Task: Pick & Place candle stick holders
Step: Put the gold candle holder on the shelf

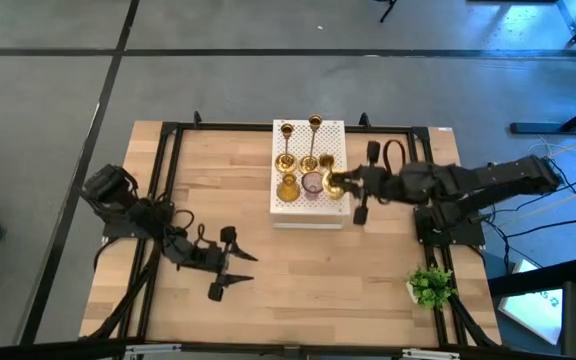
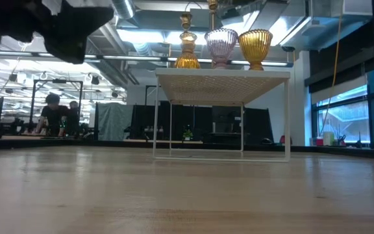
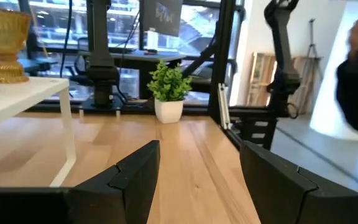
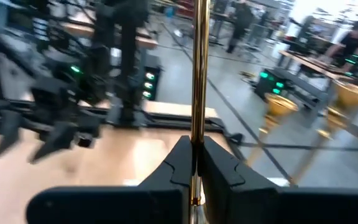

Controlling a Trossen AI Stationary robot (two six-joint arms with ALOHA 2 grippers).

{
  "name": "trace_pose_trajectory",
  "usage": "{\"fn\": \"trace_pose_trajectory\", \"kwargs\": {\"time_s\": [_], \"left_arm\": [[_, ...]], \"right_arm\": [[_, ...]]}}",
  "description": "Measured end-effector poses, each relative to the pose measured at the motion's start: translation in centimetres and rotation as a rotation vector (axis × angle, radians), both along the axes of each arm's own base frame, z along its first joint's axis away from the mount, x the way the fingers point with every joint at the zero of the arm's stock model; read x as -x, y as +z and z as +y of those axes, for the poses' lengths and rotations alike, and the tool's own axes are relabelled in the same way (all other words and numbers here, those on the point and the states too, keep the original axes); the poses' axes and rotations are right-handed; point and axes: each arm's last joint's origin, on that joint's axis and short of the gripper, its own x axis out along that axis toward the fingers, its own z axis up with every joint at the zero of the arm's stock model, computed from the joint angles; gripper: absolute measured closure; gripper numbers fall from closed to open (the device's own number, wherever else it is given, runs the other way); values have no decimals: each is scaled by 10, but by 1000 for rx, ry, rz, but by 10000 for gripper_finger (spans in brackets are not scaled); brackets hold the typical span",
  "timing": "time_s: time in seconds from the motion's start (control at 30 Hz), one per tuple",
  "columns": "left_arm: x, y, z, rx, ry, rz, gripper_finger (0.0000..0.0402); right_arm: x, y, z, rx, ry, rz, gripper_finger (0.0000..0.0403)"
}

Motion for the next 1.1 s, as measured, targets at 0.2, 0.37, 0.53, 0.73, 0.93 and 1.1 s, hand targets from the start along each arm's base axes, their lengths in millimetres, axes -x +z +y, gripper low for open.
{"fn": "trace_pose_trajectory", "kwargs": {"time_s": [0.2,0.37,0.53,0.73,0.93,1.1], "left_arm": [[14,1,24,34,-16,-48,184],[19,-3,32,29,-1,-34,184],[21,-5,36,33,7,-27,184],[24,-3,38,22,-28,-60,184],[28,-3,40,14,-35,-65,184],[28,-1,40,21,-48,-72,184]], "right_arm": [[-3,-5,-34,49,-130,47,388],[0,1,-52,65,-191,11,388],[9,11,-64,60,-239,-77,388],[26,-6,-81,-31,-129,-217,388],[42,-54,-103,-80,-216,-180,388],[50,-68,-112,-54,-208,-278,388]]}}
